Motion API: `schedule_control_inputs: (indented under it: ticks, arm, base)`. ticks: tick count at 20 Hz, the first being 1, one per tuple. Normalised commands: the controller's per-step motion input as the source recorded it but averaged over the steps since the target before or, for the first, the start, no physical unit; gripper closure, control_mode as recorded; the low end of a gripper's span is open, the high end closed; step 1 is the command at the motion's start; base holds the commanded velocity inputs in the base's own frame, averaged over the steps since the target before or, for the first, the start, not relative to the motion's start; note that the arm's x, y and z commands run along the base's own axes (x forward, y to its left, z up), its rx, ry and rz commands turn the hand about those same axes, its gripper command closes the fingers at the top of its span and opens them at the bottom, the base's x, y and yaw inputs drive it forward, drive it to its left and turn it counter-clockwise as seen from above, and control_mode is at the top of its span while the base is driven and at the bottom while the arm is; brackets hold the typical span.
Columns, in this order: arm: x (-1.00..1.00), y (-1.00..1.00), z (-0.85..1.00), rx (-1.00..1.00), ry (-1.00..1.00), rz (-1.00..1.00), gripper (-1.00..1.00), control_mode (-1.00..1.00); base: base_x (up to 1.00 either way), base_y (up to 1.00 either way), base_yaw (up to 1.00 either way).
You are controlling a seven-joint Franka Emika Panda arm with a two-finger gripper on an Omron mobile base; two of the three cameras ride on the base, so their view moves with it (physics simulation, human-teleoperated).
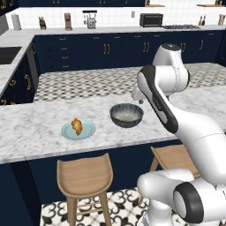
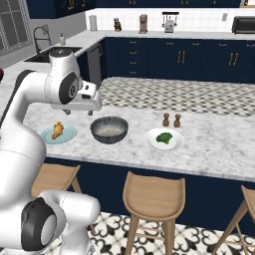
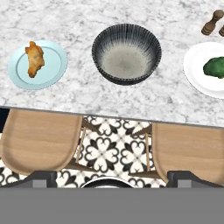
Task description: Pick the chicken drumstick and broccoli from their plates and place them in the bowl. Then put the bowl in the fridge.
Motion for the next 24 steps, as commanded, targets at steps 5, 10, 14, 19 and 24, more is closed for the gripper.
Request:
schedule_control_inputs:
  ticks: [5,10,14,19,24]
  arm:
    - [0.0,0.0,0.0,0.0,0.0,0.0,-1.0,1.0]
    - [0.0,0.0,0.0,0.0,0.0,0.0,-1.0,-1.0]
    - [0.0,0.0,0.0,0.0,0.0,0.0,-1.0,-1.0]
    - [-0.03,-0.37,-0.19,0.03,0.0,-0.02,-1.0,-1.0]
    - [0.13,-1.0,-0.28,0.14,0.0,-0.19,-1.0,-1.0]
  base:
    - [0.0,0.0,0.0]
    - [0.0,0.0,0.0]
    - [0.0,0.0,0.0]
    - [0.0,0.0,0.0]
    - [0.0,0.0,0.0]
